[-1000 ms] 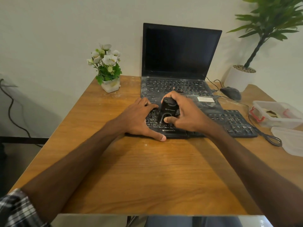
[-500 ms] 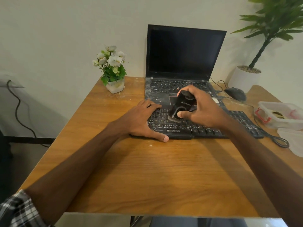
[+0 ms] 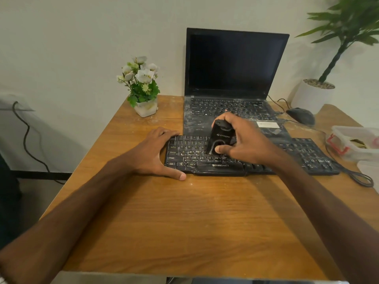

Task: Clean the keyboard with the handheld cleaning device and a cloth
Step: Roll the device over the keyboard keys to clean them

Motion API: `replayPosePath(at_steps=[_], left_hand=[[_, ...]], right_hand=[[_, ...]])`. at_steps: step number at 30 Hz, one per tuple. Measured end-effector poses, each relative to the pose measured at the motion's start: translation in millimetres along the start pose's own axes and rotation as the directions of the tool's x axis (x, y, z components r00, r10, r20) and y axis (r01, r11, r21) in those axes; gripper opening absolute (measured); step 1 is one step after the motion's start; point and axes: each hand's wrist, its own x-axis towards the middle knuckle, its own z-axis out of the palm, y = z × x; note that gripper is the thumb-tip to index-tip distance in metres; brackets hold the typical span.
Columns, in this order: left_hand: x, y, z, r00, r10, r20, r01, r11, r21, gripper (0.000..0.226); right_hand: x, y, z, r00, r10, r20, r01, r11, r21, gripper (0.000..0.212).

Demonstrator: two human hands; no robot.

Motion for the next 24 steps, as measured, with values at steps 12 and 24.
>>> replayPosePath(at_steps=[12, 24], left_hand=[[3.6, -0.2, 5.0, 0.999, 0.019, -0.051, -0.020, 0.999, -0.028, 0.140], [2.4, -7.2, -8.3, 0.994, 0.000, 0.113, 0.009, 0.996, -0.084, 0.136]], right_hand=[[9.6, -18.1, 32.6, 0.997, -0.066, -0.049, 0.068, 0.997, 0.031, 0.054], [1.0, -2.6, -12.9, 0.986, 0.049, -0.162, -0.022, 0.987, 0.159, 0.057]])
